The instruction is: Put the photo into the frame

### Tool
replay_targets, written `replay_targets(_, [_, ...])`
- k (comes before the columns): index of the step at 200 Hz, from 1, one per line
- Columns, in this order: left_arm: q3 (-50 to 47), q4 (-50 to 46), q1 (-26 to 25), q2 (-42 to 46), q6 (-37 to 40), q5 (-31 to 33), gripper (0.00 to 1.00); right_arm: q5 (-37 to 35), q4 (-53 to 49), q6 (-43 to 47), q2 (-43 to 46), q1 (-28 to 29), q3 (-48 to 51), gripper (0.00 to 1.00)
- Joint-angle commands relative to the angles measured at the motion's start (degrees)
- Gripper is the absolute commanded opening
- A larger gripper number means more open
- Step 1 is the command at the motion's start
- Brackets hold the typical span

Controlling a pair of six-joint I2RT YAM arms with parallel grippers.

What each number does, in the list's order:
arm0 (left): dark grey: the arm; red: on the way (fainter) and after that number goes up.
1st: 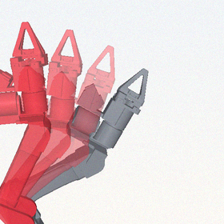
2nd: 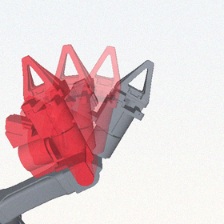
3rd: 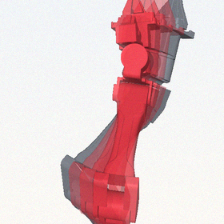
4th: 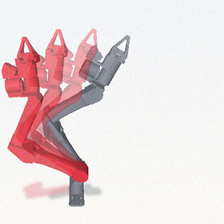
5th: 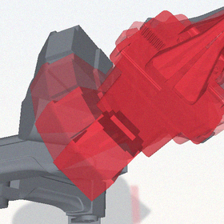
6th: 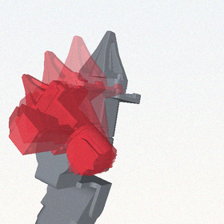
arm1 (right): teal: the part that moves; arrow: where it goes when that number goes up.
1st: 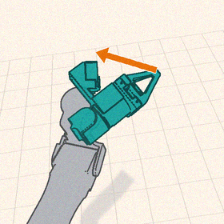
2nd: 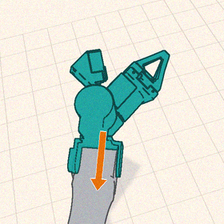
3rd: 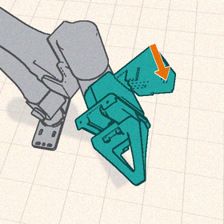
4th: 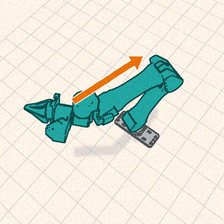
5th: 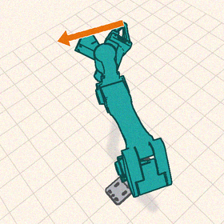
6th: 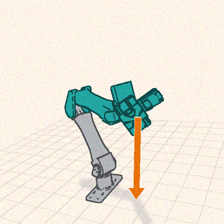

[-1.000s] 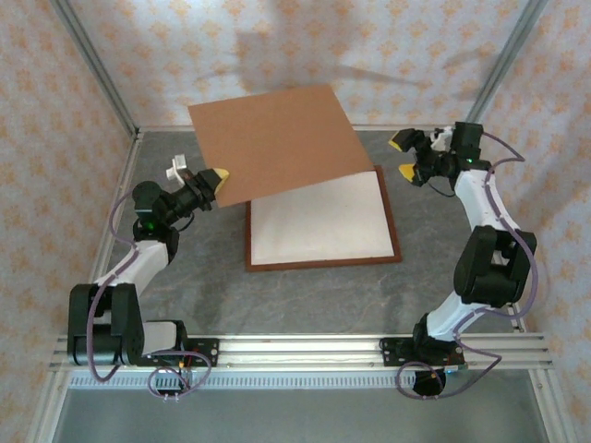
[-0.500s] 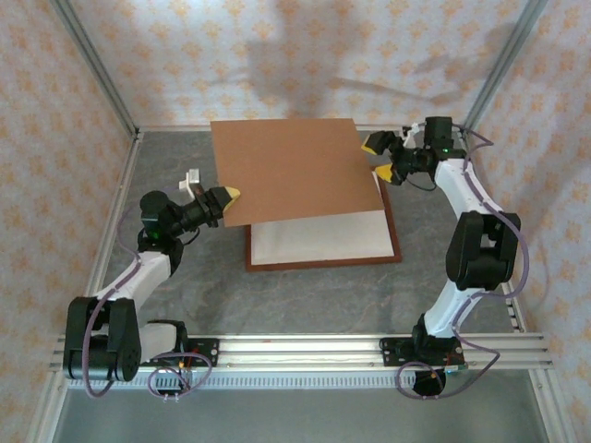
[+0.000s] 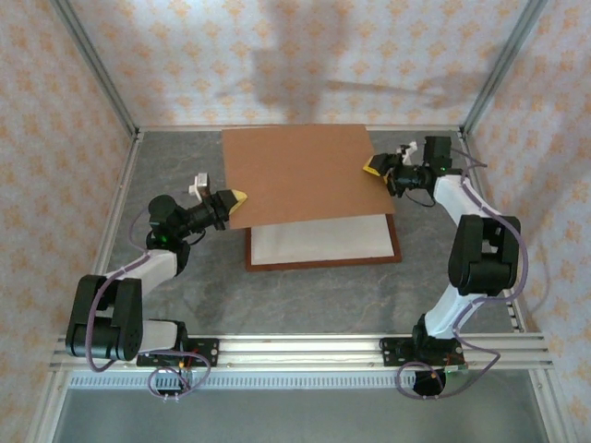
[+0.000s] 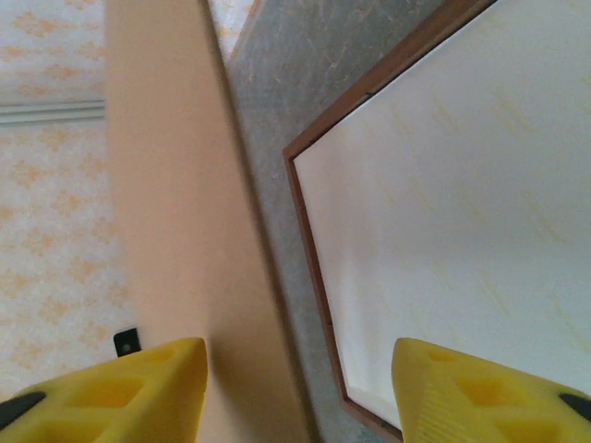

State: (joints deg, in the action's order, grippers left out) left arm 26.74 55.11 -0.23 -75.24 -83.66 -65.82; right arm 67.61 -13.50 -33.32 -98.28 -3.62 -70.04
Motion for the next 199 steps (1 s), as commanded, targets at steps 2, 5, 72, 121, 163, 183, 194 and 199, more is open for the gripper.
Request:
replay_targets(2, [0.1, -1.2, -0.6, 0.6, 4.5, 0.1, 0.00, 2.2, 5.9, -3.8, 3.7, -1.5, 1.6, 0.45])
replay_targets(5, [0.1, -2.5, -0.6, 0.7, 5.3, 0.2, 0.00, 2.2, 6.0, -4.0, 3.9, -1.6, 1.8, 0.44])
replay_targets(72, [2.1, -25.5, -1.6, 0.8, 18.4, 4.7, 0.11, 2.5, 6.5, -6.5, 9.6, -4.0, 7.3, 0.16])
replay_targets(121, [1.7, -30.9, -1.8, -1.3, 21.4, 6.7, 0.35, 0.2, 0.4, -4.6, 15.7, -5.6, 8.7, 0.00])
replay_targets(163, [3.7, -45.3, -1.0, -0.9, 29.3, 12.8, 0.55, -1.7, -5.1, -2.4, 20.9, -6.2, 10.1, 0.00])
replay_targets(183, [5.6, -54.6, 0.2, 1.1, 34.5, 17.3, 0.57, -2.8, -8.4, -0.6, 23.0, -6.3, 9.9, 0.00])
replay_targets(194, [7.0, -59.0, 0.9, 2.5, 37.4, 20.1, 0.58, -3.5, -9.9, 0.6, 23.7, -6.4, 9.8, 0.00])
replay_targets(199, [7.5, -61.1, 1.1, 3.0, 38.7, 21.3, 0.58, -3.5, -10.1, 0.8, 23.7, -6.3, 9.7, 0.00])
